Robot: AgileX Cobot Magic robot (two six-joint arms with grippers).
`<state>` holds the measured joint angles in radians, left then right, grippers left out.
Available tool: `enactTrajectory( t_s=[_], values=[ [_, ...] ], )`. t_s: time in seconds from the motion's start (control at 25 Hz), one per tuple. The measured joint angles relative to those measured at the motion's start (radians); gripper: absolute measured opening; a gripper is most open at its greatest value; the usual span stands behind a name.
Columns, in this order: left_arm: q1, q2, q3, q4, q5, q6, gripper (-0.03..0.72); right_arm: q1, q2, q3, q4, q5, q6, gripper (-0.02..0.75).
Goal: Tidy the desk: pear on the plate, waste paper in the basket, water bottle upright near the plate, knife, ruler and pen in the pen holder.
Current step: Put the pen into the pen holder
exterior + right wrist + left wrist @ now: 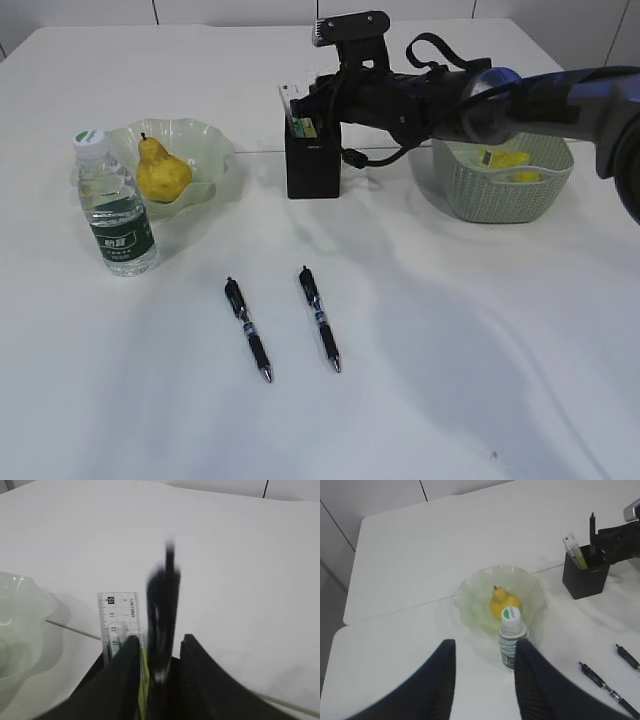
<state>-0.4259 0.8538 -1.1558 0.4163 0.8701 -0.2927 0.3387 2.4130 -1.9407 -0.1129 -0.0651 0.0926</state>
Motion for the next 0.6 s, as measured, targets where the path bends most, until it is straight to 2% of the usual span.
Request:
enactTrajectory(
  t_s=[0.08, 0.24, 0.6],
  values=[
    [0.0, 0.0, 0.0, 0.0, -0.006, 0.0, 0.274, 0.002, 0.0, 0.0, 0.0, 0.004, 0.002, 0.274],
    [0.0, 0.0, 0.0, 0.0, -0.01, 0.0, 0.274, 0.002, 0.0, -0.002, 0.0, 0.035, 0.002, 0.292],
    [0.0, 0.0, 0.0, 0.002, -0.016, 0.0, 0.274, 0.002, 0.0, -0.138, 0.06, 0.298, 0.004, 0.294]
  ],
)
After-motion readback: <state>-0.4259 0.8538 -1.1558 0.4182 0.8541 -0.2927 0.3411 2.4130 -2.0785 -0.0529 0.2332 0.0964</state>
